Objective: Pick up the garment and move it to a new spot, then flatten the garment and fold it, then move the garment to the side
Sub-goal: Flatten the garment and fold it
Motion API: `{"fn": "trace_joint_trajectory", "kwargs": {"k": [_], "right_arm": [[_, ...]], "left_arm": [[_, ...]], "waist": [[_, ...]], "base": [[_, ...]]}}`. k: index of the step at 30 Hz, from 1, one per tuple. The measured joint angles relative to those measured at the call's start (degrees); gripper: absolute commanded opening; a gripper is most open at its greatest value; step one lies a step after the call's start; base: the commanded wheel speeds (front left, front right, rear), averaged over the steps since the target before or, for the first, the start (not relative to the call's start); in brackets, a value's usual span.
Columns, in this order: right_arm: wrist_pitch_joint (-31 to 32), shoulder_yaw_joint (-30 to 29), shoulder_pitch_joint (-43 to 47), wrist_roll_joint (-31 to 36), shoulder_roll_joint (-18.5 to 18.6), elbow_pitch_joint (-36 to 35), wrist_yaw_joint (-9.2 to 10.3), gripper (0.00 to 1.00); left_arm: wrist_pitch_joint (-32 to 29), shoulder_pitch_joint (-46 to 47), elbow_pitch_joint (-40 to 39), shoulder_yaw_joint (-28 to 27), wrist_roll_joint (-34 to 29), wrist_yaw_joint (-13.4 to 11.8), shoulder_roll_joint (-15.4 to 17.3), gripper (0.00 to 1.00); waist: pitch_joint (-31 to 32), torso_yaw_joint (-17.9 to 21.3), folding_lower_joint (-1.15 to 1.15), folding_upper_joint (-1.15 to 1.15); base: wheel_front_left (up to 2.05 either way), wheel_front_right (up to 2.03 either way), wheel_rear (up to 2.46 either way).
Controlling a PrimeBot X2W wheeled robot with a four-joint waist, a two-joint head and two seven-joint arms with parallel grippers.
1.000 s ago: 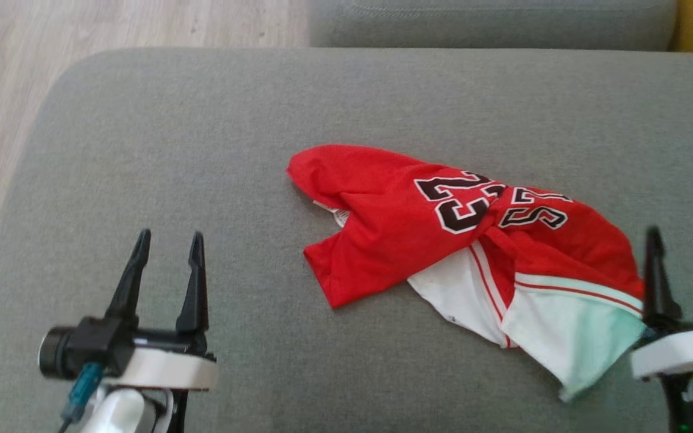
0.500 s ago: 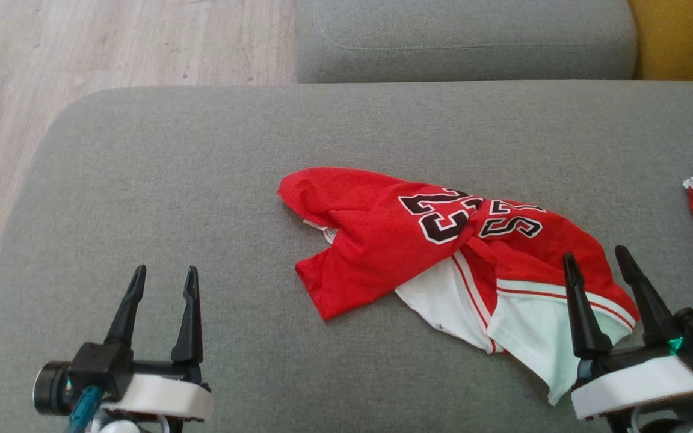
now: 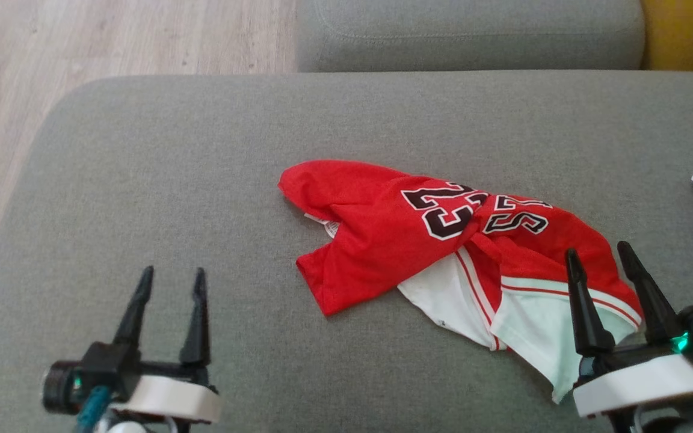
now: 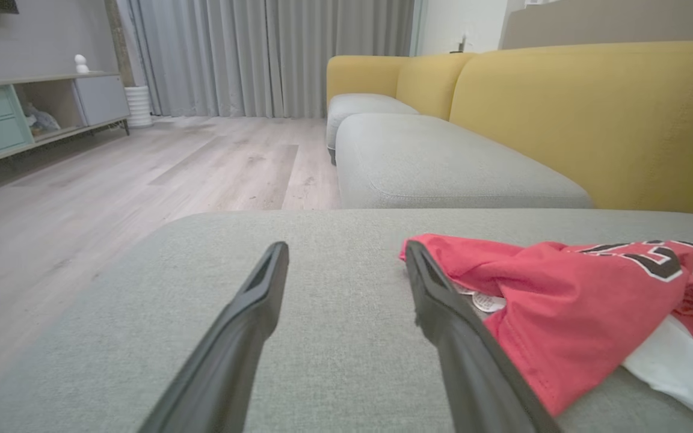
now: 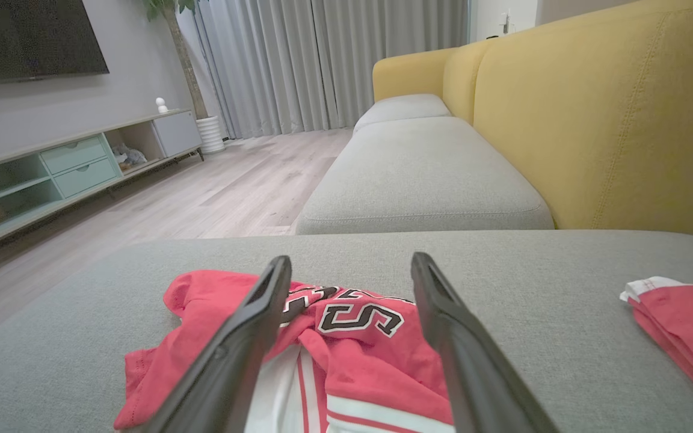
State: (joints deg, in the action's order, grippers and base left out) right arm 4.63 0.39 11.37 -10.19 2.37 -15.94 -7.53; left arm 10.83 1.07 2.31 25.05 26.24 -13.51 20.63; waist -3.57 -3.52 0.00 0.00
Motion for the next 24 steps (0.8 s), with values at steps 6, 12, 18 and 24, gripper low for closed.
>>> {"fn": "trace_joint_trajectory", "kwargs": {"k": [6, 12, 18, 24], "right_arm": [[0.6, 0.0, -0.6, -0.1, 0.0, -0.1, 0.00, 1.00], [0.7, 0.3, -2.7, -0.4, 0.0, 0.1, 0.00, 1.00], [0.6, 0.8, -4.9, -1.3, 0.0, 1.3, 0.00, 1.00], [0.4, 0.7, -5.2, -2.4, 0.0, 2.5, 0.00, 1.00]], "left_arm": [[-5.3, 6.4, 1.4, 7.3, 0.0, 5.9, -2.5, 1.00], [-11.3, 12.9, 7.7, 13.5, 1.4, 10.9, -7.7, 1.00], [-13.4, 17.5, 19.4, 15.0, 3.4, 14.2, -10.9, 1.00], [-13.1, 22.0, 27.6, 14.7, 5.1, 16.6, -13.0, 1.00]], "waist": [[-2.8, 0.2, 0.00, 0.00], [-5.9, 1.0, 0.01, 0.00], [-9.2, 2.8, 0.01, 0.00], [-10.7, 4.4, 0.01, 0.00]], "base": [[0.00, 0.00, 0.00], [0.00, 0.00, 0.00], [0.00, 0.00, 0.00], [0.00, 0.00, 0.00]]}}
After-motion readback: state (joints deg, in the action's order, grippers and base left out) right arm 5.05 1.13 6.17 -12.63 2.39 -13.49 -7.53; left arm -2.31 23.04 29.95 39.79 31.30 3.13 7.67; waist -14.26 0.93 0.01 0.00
